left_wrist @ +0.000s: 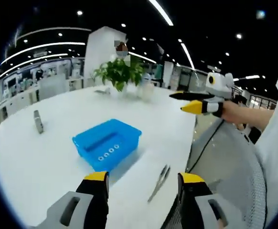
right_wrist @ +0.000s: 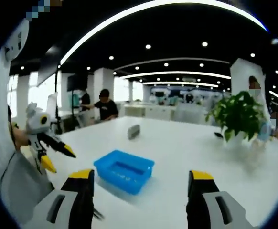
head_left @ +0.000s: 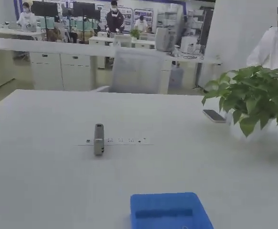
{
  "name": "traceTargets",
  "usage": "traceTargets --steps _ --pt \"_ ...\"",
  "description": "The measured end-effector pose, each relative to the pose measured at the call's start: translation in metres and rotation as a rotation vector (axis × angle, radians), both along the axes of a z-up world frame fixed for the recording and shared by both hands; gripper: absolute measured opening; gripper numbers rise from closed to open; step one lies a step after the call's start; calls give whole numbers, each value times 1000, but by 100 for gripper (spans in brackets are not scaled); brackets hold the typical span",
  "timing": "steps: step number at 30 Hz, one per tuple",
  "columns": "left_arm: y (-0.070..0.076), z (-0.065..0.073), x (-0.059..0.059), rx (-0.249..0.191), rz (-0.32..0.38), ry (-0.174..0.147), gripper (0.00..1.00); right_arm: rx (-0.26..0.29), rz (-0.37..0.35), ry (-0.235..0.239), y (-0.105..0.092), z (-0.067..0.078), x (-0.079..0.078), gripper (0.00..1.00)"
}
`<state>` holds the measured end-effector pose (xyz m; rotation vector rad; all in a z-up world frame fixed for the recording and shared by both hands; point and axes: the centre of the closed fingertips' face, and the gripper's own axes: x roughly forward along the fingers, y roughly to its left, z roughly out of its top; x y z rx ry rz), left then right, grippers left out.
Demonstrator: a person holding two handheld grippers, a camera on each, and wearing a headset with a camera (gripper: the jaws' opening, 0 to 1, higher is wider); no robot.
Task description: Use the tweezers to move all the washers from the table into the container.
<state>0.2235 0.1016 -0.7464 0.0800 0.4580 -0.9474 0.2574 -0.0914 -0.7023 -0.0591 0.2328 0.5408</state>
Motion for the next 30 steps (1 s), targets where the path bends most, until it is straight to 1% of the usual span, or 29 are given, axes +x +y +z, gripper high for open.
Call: traceTargets --steps 1,2,3,5,6,8,9,10,11,13,14,16,17,19,20,21,22,23,24,25,26,27,28,29,30 --pt "6 12 4 -38 64 -44 66 14 0 -7 1 2 1 83" --pt "9 21 7 -72 99 -80 70 36 -1 -25 2 7 3 85" --pt "14 32 8 -116 156 -105 75 55 4 -33 4 10 3 87" --pt "22 41 10 -166 235 -111 82 76 14 -44 4 14 4 90" --pt "27 50 11 -209 288 -134 86 78 14 -49 4 16 4 93" --pt "34 59 12 -251 349 -166 92 84 20 -79 4 22 4 96" --pt "36 63 12 -273 372 -182 96 82 20 -104 4 26 5 99" --pt "39 67 11 -299 398 -192 98 77 26 -103 3 26 4 99" --pt "44 68 11 -311 437 -192 98 84 27 -103 2 26 5 99" --pt "50 70 13 -324 489 -203 99 96 40 -94 1 25 5 99" --pt "55 72 15 -327 531 -230 99 92 49 -92 1 25 6 99" --pt "59 74 18 -322 582 -258 99 67 71 -101 -1 24 7 99" --pt "59 75 19 -325 593 -266 99 63 75 -102 -2 23 7 99" --pt "59 73 22 -305 618 -289 99 58 98 -104 -4 22 8 99" --pt "56 71 24 -298 621 -289 99 61 128 -92 -3 19 6 99" --pt "55 70 25 -296 623 -291 99 62 138 -89 -3 19 5 99" --pt "54 67 27 -279 627 -304 99 55 166 -87 -3 17 4 99" --pt "53 65 28 -258 626 -311 99 43 173 -92 -4 16 4 99" --pt "53 60 30 -219 622 -318 99 25 178 -97 -6 14 4 99" --pt "52 56 30 -199 620 -309 99 29 173 -96 -8 14 5 99" --pt "51 54 30 -193 617 -295 99 41 164 -96 -10 13 5 99" --pt "52 54 30 -197 618 -299 99 94 169 -93 -8 14 4 99" --pt "52 54 30 -194 616 -304 99 91 172 -84 -8 11 4 99" --pt "50 54 28 -185 610 -310 99 72 168 -81 -9 9 5 99" --pt "49 53 28 -177 608 -310 99 57 163 -87 -10 9 6 99"
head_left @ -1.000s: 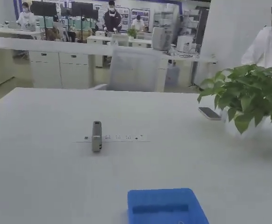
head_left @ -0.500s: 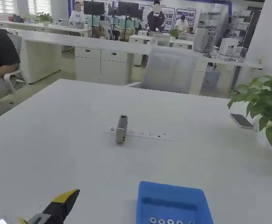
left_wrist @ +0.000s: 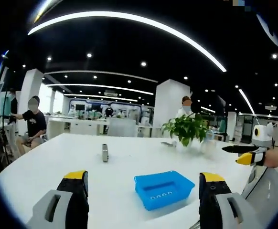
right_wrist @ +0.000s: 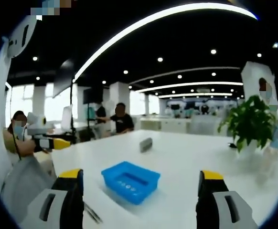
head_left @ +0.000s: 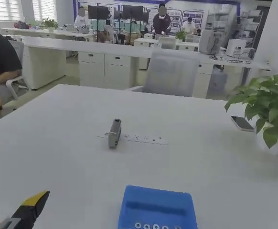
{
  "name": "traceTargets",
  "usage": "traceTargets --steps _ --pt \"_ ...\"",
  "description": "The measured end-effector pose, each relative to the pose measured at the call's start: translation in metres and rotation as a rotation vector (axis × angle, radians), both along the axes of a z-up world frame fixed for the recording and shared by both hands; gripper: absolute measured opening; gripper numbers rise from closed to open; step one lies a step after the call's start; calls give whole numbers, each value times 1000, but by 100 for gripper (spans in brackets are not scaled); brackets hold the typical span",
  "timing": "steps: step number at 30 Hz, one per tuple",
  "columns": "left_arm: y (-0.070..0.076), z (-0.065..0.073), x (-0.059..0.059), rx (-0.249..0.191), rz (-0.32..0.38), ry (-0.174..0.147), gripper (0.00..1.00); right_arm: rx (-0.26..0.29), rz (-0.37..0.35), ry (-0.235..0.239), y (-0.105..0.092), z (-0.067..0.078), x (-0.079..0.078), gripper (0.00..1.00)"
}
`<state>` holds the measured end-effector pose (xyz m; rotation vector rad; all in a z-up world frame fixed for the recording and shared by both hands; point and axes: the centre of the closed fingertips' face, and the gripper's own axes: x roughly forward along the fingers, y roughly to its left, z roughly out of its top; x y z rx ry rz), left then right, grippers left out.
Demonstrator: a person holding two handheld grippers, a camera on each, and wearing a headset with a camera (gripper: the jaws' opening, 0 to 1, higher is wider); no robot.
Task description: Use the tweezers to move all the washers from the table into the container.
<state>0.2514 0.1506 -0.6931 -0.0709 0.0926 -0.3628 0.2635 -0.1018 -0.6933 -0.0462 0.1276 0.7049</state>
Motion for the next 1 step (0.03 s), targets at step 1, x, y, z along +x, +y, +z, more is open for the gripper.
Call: traceTargets --steps 1 --pt "-1 -2 0 11 -3 4 99 4 -1 -6 -1 1 0 99"
